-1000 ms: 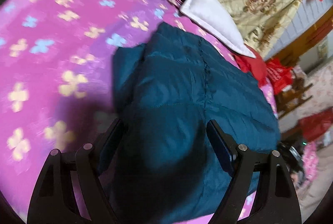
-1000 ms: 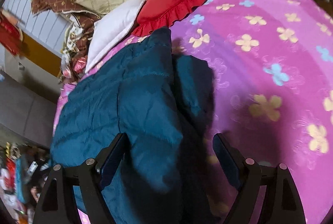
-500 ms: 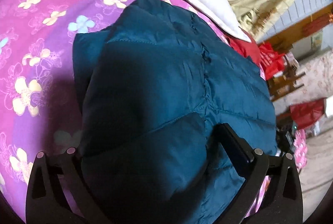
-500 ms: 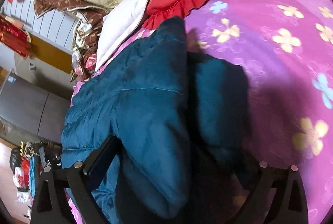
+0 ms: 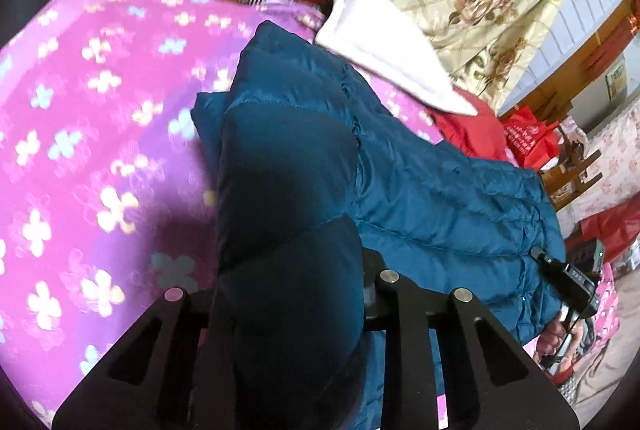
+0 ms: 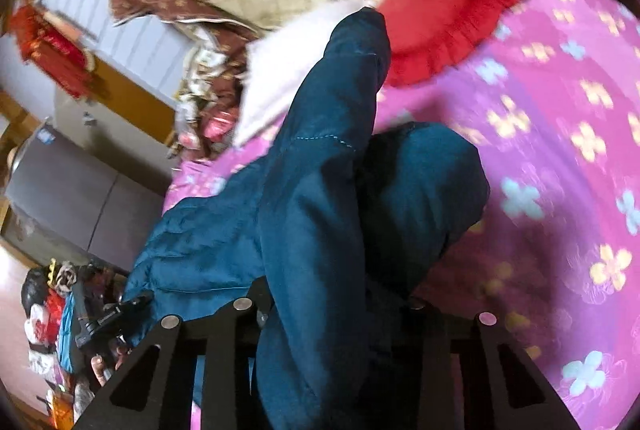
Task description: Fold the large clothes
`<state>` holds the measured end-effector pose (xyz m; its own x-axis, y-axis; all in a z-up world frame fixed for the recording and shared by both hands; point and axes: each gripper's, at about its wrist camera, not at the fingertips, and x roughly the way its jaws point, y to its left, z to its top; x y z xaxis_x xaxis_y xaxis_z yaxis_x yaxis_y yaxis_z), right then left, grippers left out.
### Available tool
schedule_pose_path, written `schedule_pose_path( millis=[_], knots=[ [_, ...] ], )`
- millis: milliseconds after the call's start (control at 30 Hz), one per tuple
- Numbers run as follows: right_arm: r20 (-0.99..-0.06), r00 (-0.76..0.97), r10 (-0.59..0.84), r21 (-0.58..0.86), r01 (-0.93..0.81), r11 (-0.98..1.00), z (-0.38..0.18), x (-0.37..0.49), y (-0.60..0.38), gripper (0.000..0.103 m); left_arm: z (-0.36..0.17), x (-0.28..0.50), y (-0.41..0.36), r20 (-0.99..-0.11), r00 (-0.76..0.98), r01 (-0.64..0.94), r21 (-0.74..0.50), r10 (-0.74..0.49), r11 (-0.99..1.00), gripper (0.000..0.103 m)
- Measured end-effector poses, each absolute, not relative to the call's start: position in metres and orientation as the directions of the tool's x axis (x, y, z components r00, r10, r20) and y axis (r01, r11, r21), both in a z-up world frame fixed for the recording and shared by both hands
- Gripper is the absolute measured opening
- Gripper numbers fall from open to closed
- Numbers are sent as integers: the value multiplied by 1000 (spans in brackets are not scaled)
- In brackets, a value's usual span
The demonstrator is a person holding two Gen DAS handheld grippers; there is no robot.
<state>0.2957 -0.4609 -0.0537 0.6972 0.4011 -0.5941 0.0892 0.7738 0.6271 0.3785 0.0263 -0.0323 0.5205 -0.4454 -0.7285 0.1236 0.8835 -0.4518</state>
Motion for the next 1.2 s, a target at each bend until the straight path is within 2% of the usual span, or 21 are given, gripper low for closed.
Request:
schedule_pose_path(
  millis=[200, 367, 700, 767, 900, 967, 1067, 1200],
  knots=[
    [-528, 732, 431, 613, -22, 790, -12, 297, -438, 33, -5, 378, 34, -707, 558, 135, -439, -434, 888, 22],
    [-499, 746, 442, 606, -65, 793, -2, 305, -430, 33, 9, 380, 40, -688, 590, 139, -429, -423, 892, 21],
    [-567, 717, 406, 639, 72, 766, -66, 314, -456, 33, -39, 391, 49, -750, 543, 74, -404, -377, 912, 21],
    [-588, 702, 402, 637, 97, 764, -80, 315, -463, 34, -50, 393, 48, -763, 528, 68, -399, -373, 914, 24],
    [-625, 678, 387, 635, 152, 758, -95, 316, -469, 46, -58, 392, 50, -780, 530, 29, -377, -334, 926, 35],
    [-652, 679, 337, 606, 200, 770, -94, 311, -471, 57, -56, 389, 54, -779, 533, 2, -390, -331, 921, 39],
    [-689, 678, 256, 540, 244, 806, -85, 300, -469, 63, -49, 381, 64, -773, 528, -10, -420, -351, 908, 40],
    [-715, 691, 104, 391, 272, 879, -63, 278, -460, 64, -38, 361, 75, -758, 533, 11, -437, -375, 900, 41]
  ],
)
